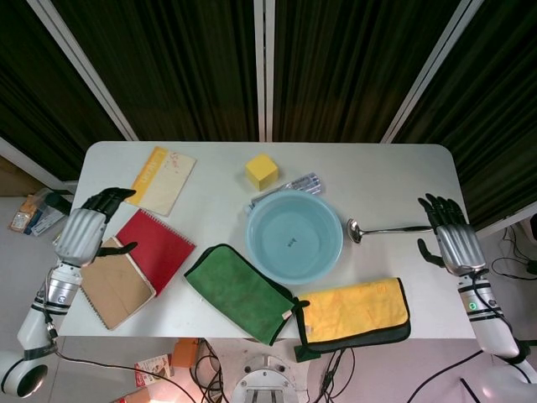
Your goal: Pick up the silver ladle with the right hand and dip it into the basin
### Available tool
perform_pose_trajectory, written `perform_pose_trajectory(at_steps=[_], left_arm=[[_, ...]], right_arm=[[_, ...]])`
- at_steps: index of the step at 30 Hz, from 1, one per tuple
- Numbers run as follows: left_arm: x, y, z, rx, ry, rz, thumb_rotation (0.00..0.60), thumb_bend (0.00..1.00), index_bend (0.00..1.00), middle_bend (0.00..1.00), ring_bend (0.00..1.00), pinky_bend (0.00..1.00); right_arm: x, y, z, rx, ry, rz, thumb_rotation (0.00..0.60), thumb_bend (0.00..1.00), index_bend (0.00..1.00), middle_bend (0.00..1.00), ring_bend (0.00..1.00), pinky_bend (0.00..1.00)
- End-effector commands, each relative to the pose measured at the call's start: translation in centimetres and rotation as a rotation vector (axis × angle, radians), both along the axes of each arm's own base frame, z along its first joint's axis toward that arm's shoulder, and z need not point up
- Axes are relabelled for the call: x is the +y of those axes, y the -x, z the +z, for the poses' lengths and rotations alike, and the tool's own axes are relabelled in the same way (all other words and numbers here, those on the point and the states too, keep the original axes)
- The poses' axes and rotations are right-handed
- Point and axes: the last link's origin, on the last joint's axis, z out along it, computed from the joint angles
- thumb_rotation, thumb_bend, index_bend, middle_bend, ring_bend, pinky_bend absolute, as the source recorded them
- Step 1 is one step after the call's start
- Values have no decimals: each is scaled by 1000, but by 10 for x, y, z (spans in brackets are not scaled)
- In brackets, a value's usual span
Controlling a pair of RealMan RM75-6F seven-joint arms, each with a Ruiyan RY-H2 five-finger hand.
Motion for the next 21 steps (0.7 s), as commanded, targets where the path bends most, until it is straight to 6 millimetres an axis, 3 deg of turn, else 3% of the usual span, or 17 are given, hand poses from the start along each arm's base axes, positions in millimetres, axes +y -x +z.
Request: perform_pose_trajectory(at_steps=[1,6,11,21], left_arm=[[-3,2,1,8,-5,4,600,30,175,186,143,248],[-7,5,0,32,-2,14,600,30,175,178,138,241],[-8,9,-2,72,5,28,600,28,176,171,136,238],[-11,11,-4,131,14,46,600,28,175,158,119,227]], right_arm=[[-11,8,-28,144,-89,-91,600,431,3,0,0,0],[-25,8,-54,212,-102,-138,600,421,18,0,0,0],[-35,8,-73,233,-97,-164,600,421,105,0,0,0],[-54,9,-99,266,-137,-176,600,435,204,0,0,0]])
